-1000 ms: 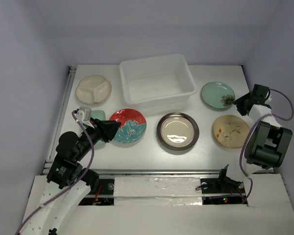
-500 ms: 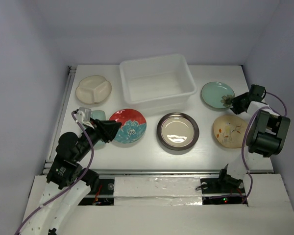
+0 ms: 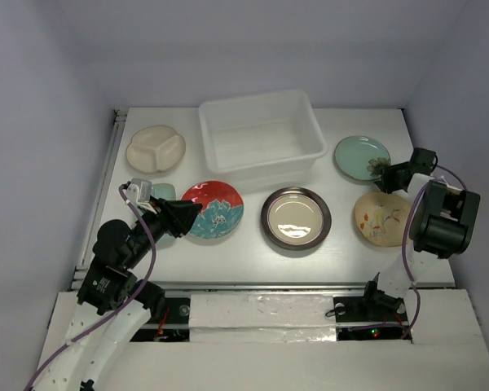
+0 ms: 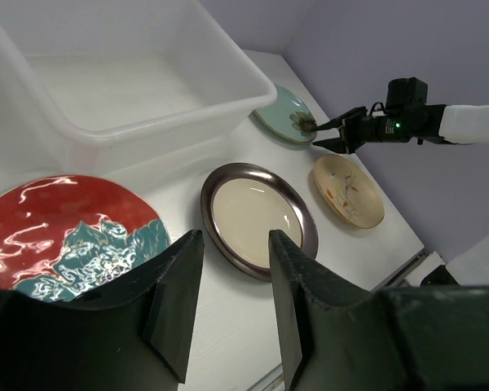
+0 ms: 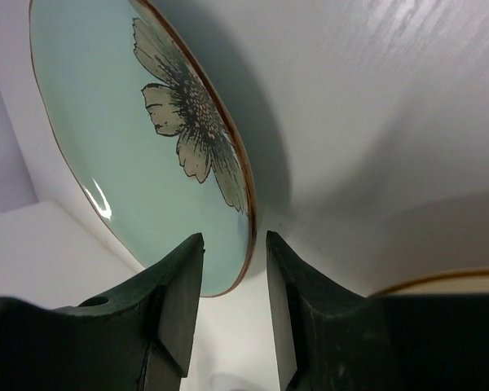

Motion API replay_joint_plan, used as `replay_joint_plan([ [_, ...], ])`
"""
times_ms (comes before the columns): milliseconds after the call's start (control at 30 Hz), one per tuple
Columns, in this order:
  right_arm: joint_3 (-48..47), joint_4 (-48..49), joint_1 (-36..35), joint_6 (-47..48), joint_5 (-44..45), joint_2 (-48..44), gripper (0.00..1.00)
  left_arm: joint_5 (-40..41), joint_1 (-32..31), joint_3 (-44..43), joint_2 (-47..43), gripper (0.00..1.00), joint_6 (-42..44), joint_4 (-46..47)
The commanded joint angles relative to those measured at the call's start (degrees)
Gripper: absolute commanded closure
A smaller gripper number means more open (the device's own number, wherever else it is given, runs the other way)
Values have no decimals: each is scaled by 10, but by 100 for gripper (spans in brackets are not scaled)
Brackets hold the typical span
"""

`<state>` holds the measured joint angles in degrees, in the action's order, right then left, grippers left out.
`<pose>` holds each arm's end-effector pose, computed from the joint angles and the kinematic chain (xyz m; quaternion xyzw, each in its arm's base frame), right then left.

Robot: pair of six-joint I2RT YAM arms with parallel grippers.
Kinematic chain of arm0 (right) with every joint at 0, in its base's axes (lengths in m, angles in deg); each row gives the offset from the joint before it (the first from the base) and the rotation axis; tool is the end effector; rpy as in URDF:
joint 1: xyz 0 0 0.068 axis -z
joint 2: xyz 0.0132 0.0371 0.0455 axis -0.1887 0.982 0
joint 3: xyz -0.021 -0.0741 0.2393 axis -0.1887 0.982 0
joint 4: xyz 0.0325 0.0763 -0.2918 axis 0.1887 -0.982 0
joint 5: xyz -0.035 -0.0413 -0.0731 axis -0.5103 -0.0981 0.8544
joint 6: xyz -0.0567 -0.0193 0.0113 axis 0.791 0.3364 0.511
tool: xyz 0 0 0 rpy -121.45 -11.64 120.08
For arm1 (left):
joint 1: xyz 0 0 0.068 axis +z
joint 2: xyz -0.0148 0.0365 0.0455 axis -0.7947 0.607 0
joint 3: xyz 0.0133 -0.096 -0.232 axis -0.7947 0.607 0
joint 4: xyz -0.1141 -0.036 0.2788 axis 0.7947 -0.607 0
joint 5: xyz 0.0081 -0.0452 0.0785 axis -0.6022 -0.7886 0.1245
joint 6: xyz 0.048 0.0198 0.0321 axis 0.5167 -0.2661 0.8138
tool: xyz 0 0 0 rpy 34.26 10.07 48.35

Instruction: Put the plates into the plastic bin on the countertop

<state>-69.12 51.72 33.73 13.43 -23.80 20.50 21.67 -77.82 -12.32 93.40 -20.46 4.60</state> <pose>0.3723 -0.1455 0.1032 0.5622 0.7399 0.2068 0.3061 0.1498 -0.0820 0.3484 0.0835 0.6626 -0.3869 0.6359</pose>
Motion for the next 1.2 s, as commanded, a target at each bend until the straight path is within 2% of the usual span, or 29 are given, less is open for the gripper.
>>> replay_joint_plan([
  [0,8,15,-4,-49,6,-4,57,5,-4,3,2,65,-2,18],
  [167,12,-2,-16,-78,31,-8,52,6,-4,2,10,65,-2,17],
  [267,-18,-31,-30,-80,48,8,54,7,-4,2,12,65,-2,17],
  [500,-34,-32,-42,-104,66,25,57,11,-4,3,13,65,-3,17],
  [633,-35,-23,-42,-111,66,32,46,12,-4,2,14,65,-2,17],
  [800,-32,-20,-47,-125,78,31,41,11,1,2,17,65,-2,18],
  [900,-33,-25,-54,-134,93,28,42,11,1,2,17,66,-2,18],
  [1167,-24,-26,-64,-167,129,17,58,11,1,1,12,66,-3,16],
])
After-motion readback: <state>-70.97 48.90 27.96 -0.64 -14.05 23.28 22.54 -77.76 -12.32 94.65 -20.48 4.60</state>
